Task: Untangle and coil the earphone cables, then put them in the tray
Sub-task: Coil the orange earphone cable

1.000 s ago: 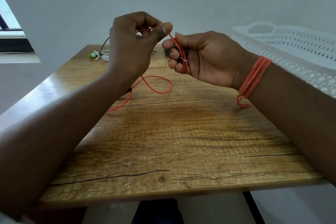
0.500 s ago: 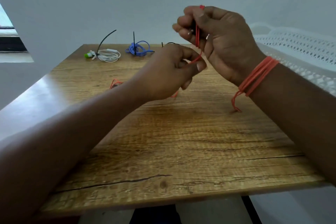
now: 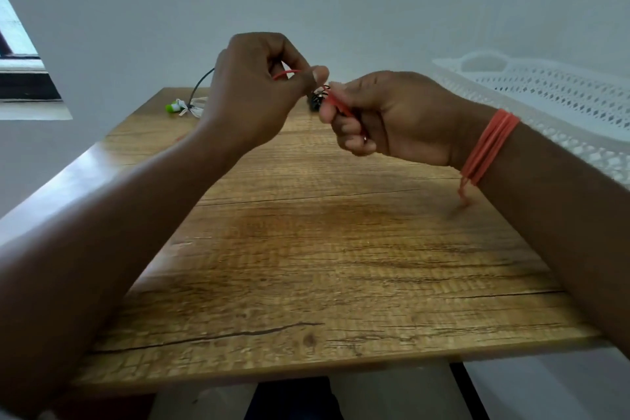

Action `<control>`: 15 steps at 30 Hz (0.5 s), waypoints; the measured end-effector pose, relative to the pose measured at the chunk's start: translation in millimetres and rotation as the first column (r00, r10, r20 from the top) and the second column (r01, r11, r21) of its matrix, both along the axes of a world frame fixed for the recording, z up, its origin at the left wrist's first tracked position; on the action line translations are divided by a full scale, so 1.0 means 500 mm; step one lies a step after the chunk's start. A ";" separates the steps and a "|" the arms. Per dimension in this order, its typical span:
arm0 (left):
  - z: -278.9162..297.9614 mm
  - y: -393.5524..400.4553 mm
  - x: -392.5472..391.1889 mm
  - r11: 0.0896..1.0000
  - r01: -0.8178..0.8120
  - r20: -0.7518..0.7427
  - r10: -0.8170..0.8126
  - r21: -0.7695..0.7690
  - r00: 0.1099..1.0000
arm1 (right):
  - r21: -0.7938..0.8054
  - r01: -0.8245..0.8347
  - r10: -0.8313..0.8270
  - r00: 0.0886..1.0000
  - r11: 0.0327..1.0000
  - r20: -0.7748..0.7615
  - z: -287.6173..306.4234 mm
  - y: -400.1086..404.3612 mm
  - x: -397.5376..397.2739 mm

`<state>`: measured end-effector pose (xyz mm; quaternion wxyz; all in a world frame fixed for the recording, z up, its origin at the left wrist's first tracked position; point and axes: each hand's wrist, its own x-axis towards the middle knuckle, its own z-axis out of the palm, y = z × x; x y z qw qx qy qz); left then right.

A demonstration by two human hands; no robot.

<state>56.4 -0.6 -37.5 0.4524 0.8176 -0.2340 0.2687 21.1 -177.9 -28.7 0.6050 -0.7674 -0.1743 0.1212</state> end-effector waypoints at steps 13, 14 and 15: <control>-0.040 -0.061 -0.050 0.805 0.455 -0.264 -0.377 0.382 0.888 | 0.413 0.345 -0.513 0.746 0.843 0.425 0.003 -0.017 0.022; -0.039 -0.056 -0.048 0.788 0.419 -0.216 -0.358 0.451 0.908 | 0.284 0.453 -0.529 0.630 0.845 0.569 -0.001 -0.017 0.028; -0.036 -0.050 -0.044 0.787 0.376 -0.164 -0.340 0.489 0.926 | 0.178 0.529 -0.494 0.547 0.830 0.675 -0.005 -0.016 0.032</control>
